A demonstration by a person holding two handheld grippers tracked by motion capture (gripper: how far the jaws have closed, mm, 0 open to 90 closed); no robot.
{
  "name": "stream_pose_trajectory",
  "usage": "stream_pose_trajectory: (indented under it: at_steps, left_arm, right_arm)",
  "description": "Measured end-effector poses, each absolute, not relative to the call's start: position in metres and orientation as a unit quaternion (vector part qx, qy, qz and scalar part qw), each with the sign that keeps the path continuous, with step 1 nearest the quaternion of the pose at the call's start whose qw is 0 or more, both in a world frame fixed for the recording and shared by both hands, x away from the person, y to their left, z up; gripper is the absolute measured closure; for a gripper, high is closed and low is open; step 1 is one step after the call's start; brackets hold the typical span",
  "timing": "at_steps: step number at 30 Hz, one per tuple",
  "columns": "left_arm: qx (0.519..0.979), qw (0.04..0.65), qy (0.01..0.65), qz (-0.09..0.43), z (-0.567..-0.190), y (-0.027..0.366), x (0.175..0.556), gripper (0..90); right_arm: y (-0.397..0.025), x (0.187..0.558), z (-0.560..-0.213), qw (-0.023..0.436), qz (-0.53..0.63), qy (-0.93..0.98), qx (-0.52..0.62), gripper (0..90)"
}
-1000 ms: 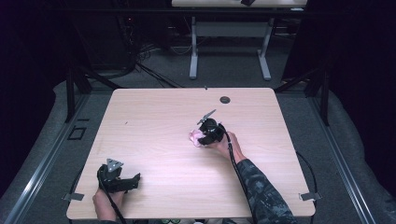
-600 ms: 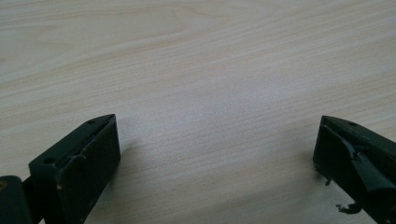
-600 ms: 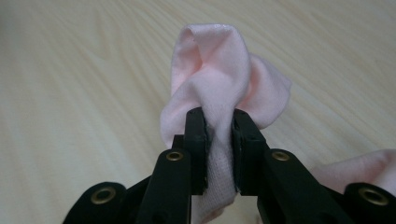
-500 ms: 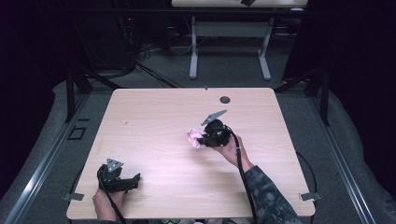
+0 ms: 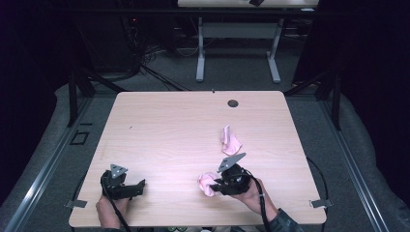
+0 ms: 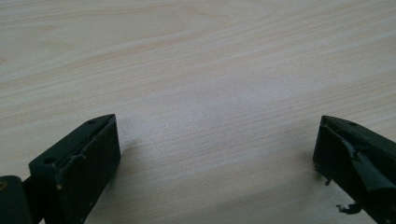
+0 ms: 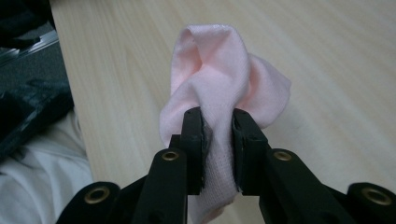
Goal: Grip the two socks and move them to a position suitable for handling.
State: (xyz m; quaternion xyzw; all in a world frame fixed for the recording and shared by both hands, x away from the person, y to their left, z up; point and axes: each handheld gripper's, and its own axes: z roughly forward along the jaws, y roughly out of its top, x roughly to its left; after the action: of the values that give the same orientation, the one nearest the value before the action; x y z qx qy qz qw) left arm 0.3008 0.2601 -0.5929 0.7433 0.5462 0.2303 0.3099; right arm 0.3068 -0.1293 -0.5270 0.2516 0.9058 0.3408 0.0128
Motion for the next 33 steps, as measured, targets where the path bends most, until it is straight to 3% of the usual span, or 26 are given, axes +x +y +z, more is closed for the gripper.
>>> stream_pose_trajectory:
  at_steps: [5, 9, 12, 18, 24, 33]
  left_arm:
    - [0.743, 0.31, 0.546, 0.231, -0.593, 0.26, 0.301, 0.6]
    - [0.743, 0.31, 0.546, 0.231, -0.593, 0.26, 0.301, 0.6]
    - [0.743, 0.31, 0.546, 0.23, -0.593, 0.26, 0.301, 0.6]
    - [0.743, 0.31, 0.547, 0.23, -0.593, 0.26, 0.301, 0.6]
    - [0.743, 0.311, 0.547, 0.231, -0.593, 0.26, 0.301, 0.6]
    - [0.743, 0.31, 0.547, 0.23, -0.593, 0.26, 0.301, 0.5]
  right_arm:
    - [-0.126, 0.295, -0.55, -0.001, 0.302, 0.917, 0.259, 68.2]
    - [-0.134, 0.296, -0.548, -0.005, 0.309, 0.911, 0.272, 35.9]
    - [-0.149, 0.305, -0.533, 0.015, 0.339, 0.894, 0.291, 20.4]
    - [-0.172, 0.343, -0.506, 0.074, 0.369, 0.863, 0.337, 9.0]
    - [-0.181, 0.397, -0.505, 0.088, 0.372, 0.838, 0.39, 11.6]
    - [-0.176, 0.459, -0.523, 0.102, 0.357, 0.806, 0.461, 29.2]
